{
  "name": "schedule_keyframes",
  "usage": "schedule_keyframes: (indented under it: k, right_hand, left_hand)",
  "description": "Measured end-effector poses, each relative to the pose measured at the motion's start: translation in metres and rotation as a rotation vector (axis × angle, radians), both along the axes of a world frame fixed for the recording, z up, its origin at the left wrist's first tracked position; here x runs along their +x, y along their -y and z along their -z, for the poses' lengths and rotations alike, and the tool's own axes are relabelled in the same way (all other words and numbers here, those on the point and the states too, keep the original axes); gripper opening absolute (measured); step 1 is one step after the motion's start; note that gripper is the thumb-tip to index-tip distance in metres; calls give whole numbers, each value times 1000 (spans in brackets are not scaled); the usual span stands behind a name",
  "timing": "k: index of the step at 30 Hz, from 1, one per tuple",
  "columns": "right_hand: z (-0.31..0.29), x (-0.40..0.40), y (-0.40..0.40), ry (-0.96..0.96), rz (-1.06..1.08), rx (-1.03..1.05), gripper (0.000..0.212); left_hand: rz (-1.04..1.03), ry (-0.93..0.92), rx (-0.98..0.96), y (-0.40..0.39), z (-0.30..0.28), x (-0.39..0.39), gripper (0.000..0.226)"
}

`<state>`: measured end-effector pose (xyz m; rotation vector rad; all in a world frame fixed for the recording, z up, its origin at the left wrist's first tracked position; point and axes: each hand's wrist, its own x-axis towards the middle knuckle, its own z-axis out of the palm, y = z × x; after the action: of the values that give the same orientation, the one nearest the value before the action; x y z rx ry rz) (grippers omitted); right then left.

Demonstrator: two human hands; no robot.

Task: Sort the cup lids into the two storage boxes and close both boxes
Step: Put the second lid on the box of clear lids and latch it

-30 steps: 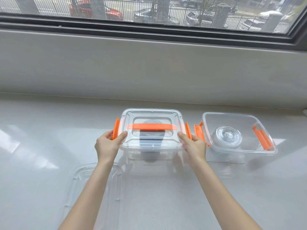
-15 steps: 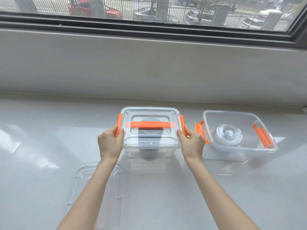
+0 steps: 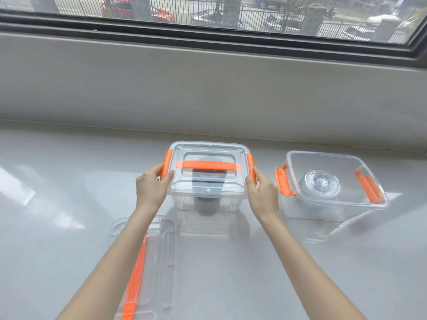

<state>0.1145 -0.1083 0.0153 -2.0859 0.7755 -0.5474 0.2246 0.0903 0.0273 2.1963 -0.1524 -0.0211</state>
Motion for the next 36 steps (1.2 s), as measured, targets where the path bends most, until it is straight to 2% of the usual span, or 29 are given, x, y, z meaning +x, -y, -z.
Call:
schedule_keyframes:
  k: [2,3,5,7,8,10,13,16,18,20,21,24,27,31,36]
  right_hand:
    - [-4,-1,-10,-21,2,-81,48]
    - [-6,-4,-20,35,21,-112,55]
    - [-9,-10,-47,240,0,-188,54]
    - [-3,-18,-74,311,-131,-165,42]
    - [1,-22,-86,267,-218,-108,34]
    - [13,-29,-106,4,-368,47,26]
    - [42,-34,-125,-461,-504,250,39]
    - [57,-36,-143,-583,-456,538,43]
    - [61,-35,-154,-564,-388,709,27]
    - [64,-34,-158,-547,-393,705,8]
    - [66,-33,-160,-537,-395,670,6]
    - [63,-38,-160,-487,-364,662,22]
    - [50,-45,-153,-338,-348,728,26]
    - [19,-56,-132,-51,-403,957,19]
    - [-20,-65,-87,180,-471,1107,29]
  left_hand:
    - [6,-101,-53,-12,-1,-4,58]
    - [3,-116,-80,-19,-1,-10,63]
    - [-16,-125,-81,-35,4,-24,60]
    - [-15,-140,6,-55,15,-38,52]
    - [-7,-145,79,-65,21,-45,50]
    - [2,-143,227,-87,36,-58,48]
    - [-65,-225,468,-116,54,-73,54]
    - [-139,-377,580,-132,61,-86,59]
    - [-153,-418,565,-136,67,-92,54]
    - [-162,-416,555,-137,72,-96,49]
    - [-171,-411,549,-136,73,-97,48]
    - [-196,-385,520,-135,72,-101,55]
    - [-293,-326,366,-133,61,-103,60]
    - [-427,-161,126,-116,28,-101,47]
    - [-436,13,-94,-75,-19,-99,29]
